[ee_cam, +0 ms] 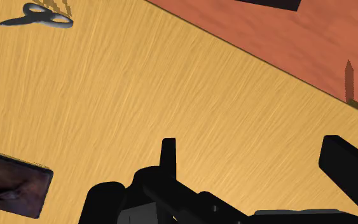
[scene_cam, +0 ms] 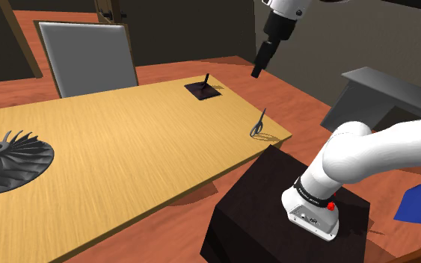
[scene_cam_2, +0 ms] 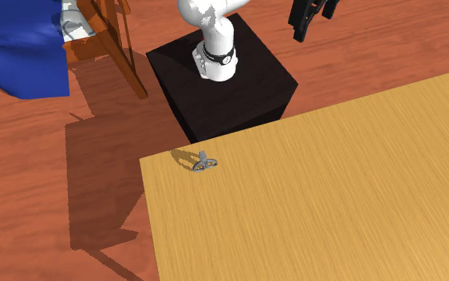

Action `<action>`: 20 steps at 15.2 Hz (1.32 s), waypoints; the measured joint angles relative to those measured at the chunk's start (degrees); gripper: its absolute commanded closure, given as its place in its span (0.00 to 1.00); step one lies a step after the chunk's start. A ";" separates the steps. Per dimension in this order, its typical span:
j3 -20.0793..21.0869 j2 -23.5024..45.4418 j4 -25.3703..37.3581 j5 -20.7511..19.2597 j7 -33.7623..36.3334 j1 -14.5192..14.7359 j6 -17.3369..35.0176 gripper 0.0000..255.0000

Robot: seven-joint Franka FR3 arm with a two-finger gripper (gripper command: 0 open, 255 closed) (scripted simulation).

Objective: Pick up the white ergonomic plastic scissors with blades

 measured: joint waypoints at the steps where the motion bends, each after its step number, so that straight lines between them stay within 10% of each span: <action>1: 0.00 0.00 0.00 0.00 0.00 0.00 0.00 0.00; 20: -13.87 7.38 -21.66 -20.19 -35.77 0.11 20.35 0.00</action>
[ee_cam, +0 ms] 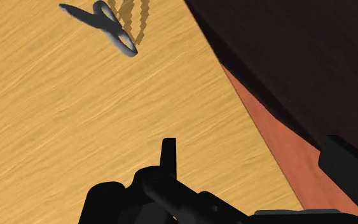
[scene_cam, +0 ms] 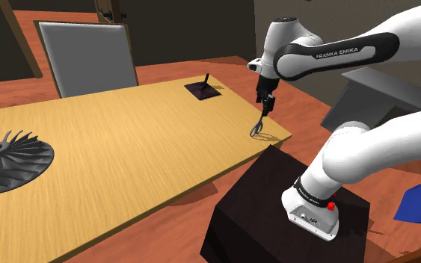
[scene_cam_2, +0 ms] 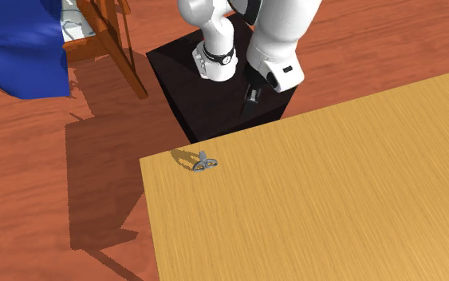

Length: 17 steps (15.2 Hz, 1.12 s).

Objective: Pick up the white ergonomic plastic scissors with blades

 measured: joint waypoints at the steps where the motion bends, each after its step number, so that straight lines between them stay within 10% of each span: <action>1: -1.01 1.88 -0.36 -1.52 -1.89 -0.31 2.02 0.00; 17: -11.74 34.39 3.09 -26.36 -22.16 -6.51 31.71 0.00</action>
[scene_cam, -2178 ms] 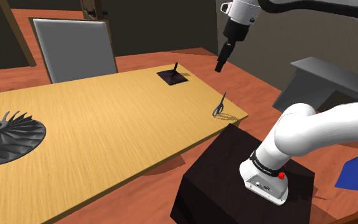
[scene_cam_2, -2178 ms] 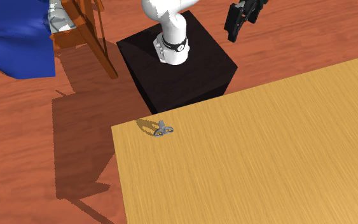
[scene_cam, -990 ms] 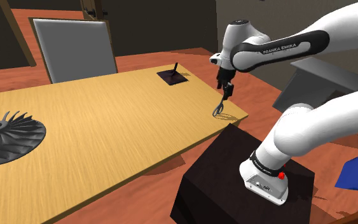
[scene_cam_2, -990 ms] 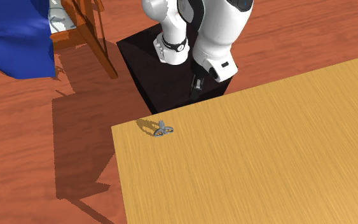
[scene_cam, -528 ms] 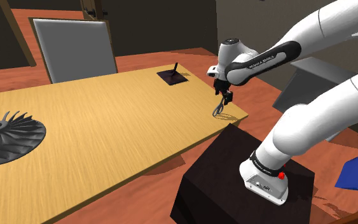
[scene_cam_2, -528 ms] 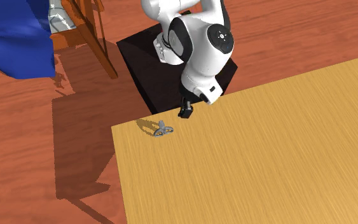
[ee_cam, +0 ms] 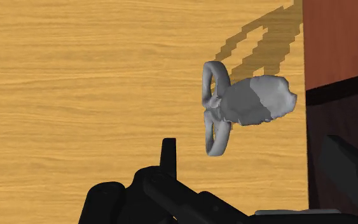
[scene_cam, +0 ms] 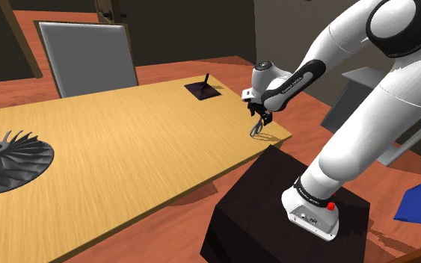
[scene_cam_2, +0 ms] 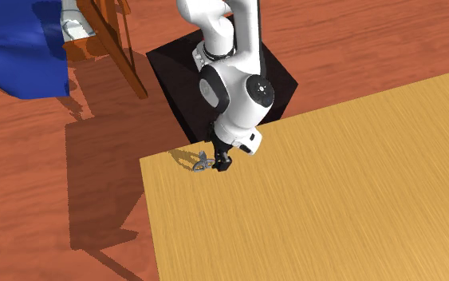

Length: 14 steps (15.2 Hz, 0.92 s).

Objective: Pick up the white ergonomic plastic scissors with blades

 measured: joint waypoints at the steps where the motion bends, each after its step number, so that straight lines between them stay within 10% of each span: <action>1: -0.33 1.98 0.77 -0.78 -0.26 -0.29 1.40 0.00; 8: -0.87 9.58 2.05 -4.41 3.59 -0.67 7.56 0.00; 9: -0.92 9.97 2.12 -4.60 3.82 -0.69 7.87 1.00; 14: -0.96 10.28 2.19 -4.79 4.03 -0.70 8.18 1.00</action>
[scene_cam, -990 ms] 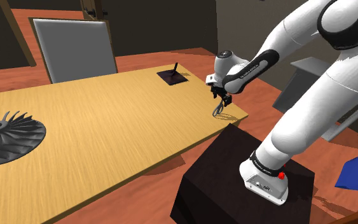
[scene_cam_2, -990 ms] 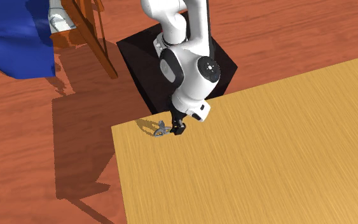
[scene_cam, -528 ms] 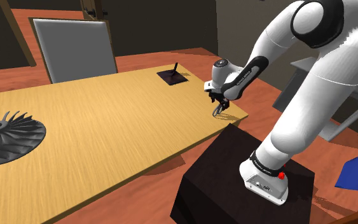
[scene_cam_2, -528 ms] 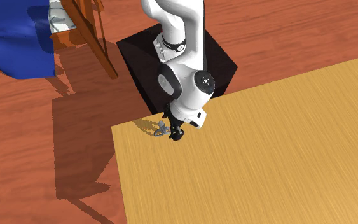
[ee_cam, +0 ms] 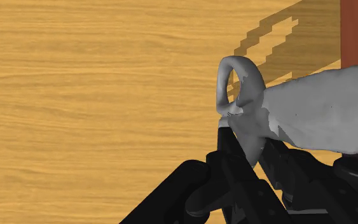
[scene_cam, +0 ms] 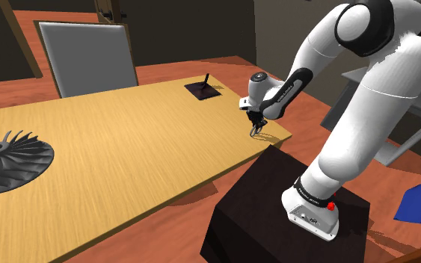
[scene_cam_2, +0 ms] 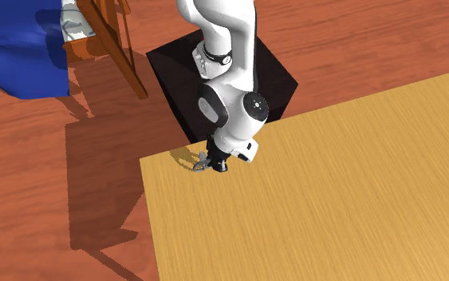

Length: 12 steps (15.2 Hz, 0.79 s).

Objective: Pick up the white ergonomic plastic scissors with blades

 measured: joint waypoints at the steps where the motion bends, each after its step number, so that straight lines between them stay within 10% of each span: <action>1: 0.00 0.01 0.01 0.00 0.00 0.00 0.01 1.00; 12: 0.50 -5.73 -0.75 2.84 -3.76 0.18 -4.78 1.00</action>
